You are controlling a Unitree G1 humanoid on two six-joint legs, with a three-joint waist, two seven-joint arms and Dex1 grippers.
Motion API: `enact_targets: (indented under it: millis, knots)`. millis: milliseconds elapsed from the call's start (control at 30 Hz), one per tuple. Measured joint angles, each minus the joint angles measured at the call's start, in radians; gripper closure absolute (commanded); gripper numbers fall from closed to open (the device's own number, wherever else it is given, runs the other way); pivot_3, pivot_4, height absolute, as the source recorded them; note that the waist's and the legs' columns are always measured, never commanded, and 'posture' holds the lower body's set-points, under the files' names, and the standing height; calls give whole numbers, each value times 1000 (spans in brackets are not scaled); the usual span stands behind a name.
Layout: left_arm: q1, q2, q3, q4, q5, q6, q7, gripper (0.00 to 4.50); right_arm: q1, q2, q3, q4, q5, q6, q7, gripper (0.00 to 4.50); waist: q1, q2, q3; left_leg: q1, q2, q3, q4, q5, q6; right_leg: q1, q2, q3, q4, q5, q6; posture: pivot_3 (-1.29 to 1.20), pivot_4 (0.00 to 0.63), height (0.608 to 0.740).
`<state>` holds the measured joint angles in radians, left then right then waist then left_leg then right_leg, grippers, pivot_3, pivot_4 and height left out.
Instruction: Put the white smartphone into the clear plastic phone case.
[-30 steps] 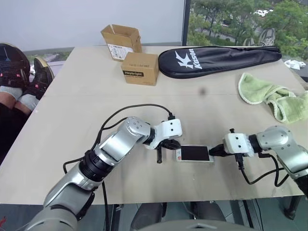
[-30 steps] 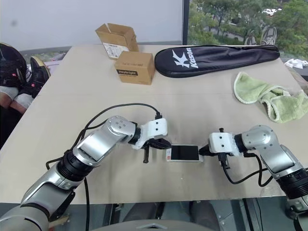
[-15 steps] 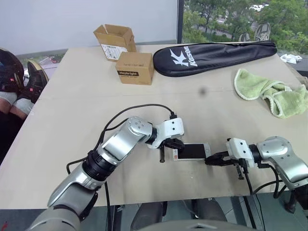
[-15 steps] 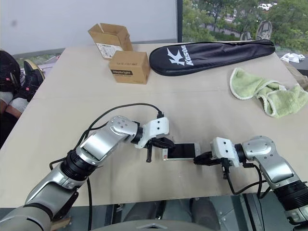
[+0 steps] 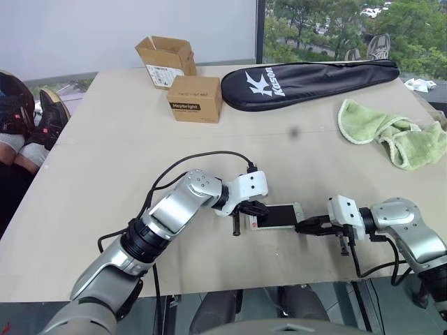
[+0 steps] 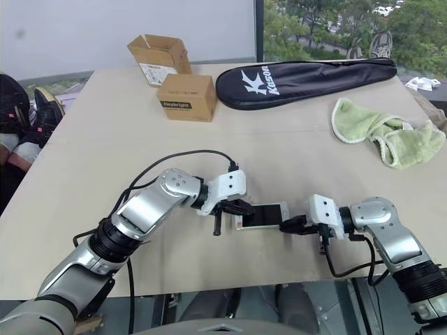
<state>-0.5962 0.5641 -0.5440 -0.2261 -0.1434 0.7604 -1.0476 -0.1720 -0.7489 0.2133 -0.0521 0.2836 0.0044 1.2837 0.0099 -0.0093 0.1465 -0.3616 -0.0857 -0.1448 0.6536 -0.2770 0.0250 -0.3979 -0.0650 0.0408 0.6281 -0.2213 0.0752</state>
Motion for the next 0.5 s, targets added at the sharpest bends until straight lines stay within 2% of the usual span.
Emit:
enact_targets:
  millis: [500]
  knots:
    - [8,-2,-1,0,-5,7,0,4500,-41,-8,28,-11,-49,135,-51,4478,-1,0,0,2,0,0,1,0,0,2,1,0,0,1,-1,0,150,740]
